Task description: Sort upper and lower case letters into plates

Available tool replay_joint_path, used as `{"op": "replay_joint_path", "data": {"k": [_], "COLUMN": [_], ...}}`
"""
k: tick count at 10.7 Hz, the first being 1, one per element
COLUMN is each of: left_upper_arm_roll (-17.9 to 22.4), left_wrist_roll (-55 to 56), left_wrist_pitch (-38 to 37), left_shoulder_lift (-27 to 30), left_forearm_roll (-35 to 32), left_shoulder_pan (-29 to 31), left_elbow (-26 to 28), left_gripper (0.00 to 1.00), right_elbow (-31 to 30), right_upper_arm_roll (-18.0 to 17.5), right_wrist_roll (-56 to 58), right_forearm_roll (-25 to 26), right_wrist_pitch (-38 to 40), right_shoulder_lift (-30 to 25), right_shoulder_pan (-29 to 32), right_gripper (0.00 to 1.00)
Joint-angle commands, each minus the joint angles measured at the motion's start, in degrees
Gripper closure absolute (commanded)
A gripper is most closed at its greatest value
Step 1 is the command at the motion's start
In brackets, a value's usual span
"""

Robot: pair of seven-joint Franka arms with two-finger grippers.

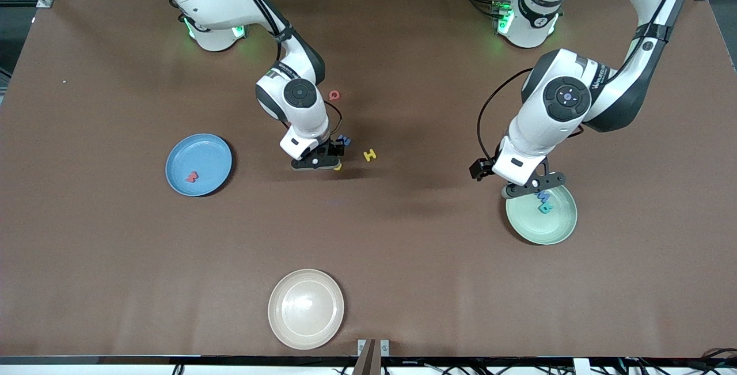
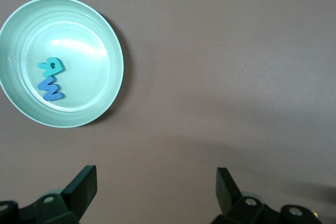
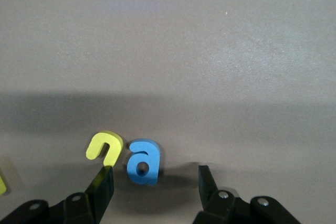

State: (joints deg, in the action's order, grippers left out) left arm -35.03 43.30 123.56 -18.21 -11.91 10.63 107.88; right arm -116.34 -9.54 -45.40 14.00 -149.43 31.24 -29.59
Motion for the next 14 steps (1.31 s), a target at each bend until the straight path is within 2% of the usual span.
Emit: {"op": "replay_joint_path", "data": {"k": [1,7,10,14], "left_upper_arm_roll": [0.1,0.1,0.1,1.2], "left_wrist_roll": [0.7,4.9,6.4,12.8], "left_wrist_pitch": [-0.1,1.8,3.0,6.1], "left_shoulder_lift": [-0.4,-2.5,-3.4,-5.2], "left_forearm_roll": [1.6,1.7,1.7,1.5], "left_shoulder_pan": [-0.5,-6.6,-7.7,-12.2], "left_elbow": [0.1,0.1,0.1,0.1], "left_gripper": [0.00,0.00,0.00,0.00], "right_elbow": [0.8,1.0,0.9,0.8], "right_upper_arm_roll": [-1.1,-1.1,-1.2,-1.3], "right_wrist_roll": [-0.2,-0.2,-0.4,-1.2], "right_forearm_roll": [2.9,3.0,2.8,2.6], "right_wrist_pitch": [-0.2,-0.8,-0.8,-0.7], "right_shoulder_lift": [0.6,1.1,1.1,1.1], "right_shoulder_pan": [1.2,1.2,1.2,1.0], "right_gripper": [0.26,0.26,0.26,0.26]}}
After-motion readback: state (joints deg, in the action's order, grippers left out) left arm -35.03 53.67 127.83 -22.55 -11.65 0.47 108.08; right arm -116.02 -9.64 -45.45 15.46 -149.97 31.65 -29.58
